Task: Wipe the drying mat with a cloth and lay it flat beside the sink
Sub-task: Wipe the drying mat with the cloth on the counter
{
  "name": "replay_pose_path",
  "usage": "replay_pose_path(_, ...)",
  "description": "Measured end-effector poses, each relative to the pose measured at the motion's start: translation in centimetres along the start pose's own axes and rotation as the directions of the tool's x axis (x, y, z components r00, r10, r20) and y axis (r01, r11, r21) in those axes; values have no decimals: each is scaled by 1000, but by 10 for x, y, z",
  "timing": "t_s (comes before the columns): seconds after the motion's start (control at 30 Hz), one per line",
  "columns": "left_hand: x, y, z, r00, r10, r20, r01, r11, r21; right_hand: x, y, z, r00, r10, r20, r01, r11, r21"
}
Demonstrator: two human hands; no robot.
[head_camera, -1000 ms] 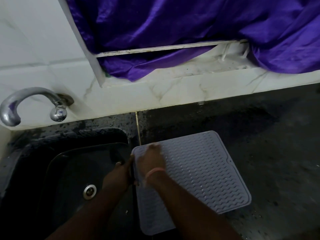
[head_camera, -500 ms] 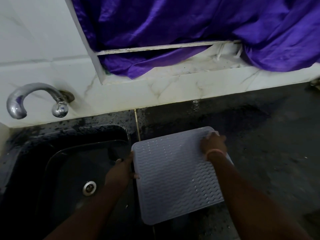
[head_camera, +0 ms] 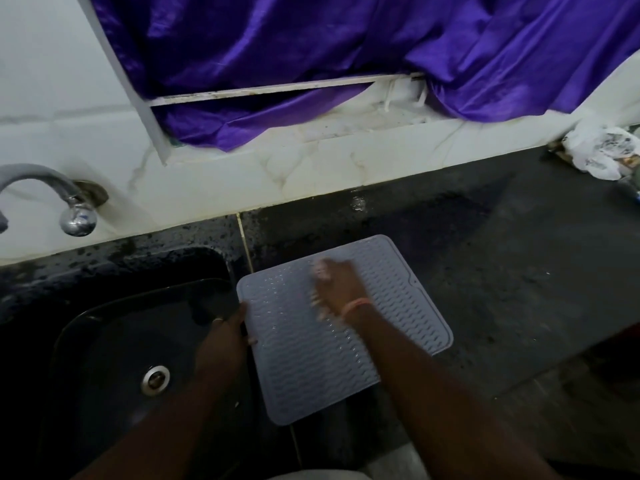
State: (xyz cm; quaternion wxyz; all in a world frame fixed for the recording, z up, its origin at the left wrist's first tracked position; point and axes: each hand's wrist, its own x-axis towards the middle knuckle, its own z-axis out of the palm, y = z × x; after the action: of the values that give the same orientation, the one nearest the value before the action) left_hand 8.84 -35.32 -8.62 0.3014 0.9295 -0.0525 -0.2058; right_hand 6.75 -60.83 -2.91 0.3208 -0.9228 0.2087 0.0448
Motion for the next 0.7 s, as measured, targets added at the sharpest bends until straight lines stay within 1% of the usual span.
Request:
replay_pose_path(0.03,-7,3,2,1000,3,-13,-3,1000,12,7,31,-16,991,100,-91,-107,991,-78)
replay_pose_path(0.07,-13,1,6,999,26,-29,-24,999,42,10,56,-35,967,204,-154,-228,960,-164)
replay_pose_path(0.1,-18,-2,8,999,35,-34,-33,997,70,14,81,-50,941,292,-172,-328,914,-240)
replay_pose_path(0.13,-19,-6,10,998,45,-42,-41,996,74,12,94,-61,923,350,-161,-383,875,-297)
replay_pose_path(0.17,-21,-6,8,999,34,-21,-32,996,84,11,103,-60,911,375,-173,-411,863,-294)
replay_pose_path(0.2,-19,-6,8,999,31,-24,-30,997,78,5,98,-55,902,392,-182,-427,873,-235)
replay_pose_path(0.23,-17,-6,6,1000,23,-12,-22,995,94,-3,89,-43,909,372,-189,-406,893,-194)
replay_pose_path(0.3,-13,-6,4,999,40,-7,-39,994,103,-27,52,-8,948,272,-164,-297,941,-161)
replay_pose_path(0.37,-10,-7,2,998,69,3,-69,991,112,-53,7,27,971,214,-103,-223,971,-82)
replay_pose_path(0.43,-9,-8,2,994,111,18,-113,987,113,-71,-30,54,996,73,52,-68,994,-86)
replay_pose_path(0.5,-10,-10,2,986,168,13,-168,982,89,-75,-49,65,965,-95,243,108,993,-44)
replay_pose_path(0.53,-9,-12,2,984,178,6,-178,981,72,-76,-55,59,940,-139,312,140,990,21)
replay_pose_path(0.57,-10,-12,1,983,183,14,-184,979,85,-73,-52,52,938,-160,308,140,986,86)
replay_pose_path(0.6,-8,-14,2,981,190,39,-194,975,110,-67,-43,42,956,-143,255,113,985,130)
replay_pose_path(0.63,-10,-12,0,982,171,86,-182,973,145,-59,-28,29,980,-93,177,66,987,150)
replay_pose_path(0.67,-9,-12,0,979,161,123,-180,969,170,-50,-4,12,996,-9,88,-3,991,136)
replay_pose_path(0.7,-10,-11,-1,978,141,154,-169,968,188,-39,26,-5,996,86,-6,-86,992,91)
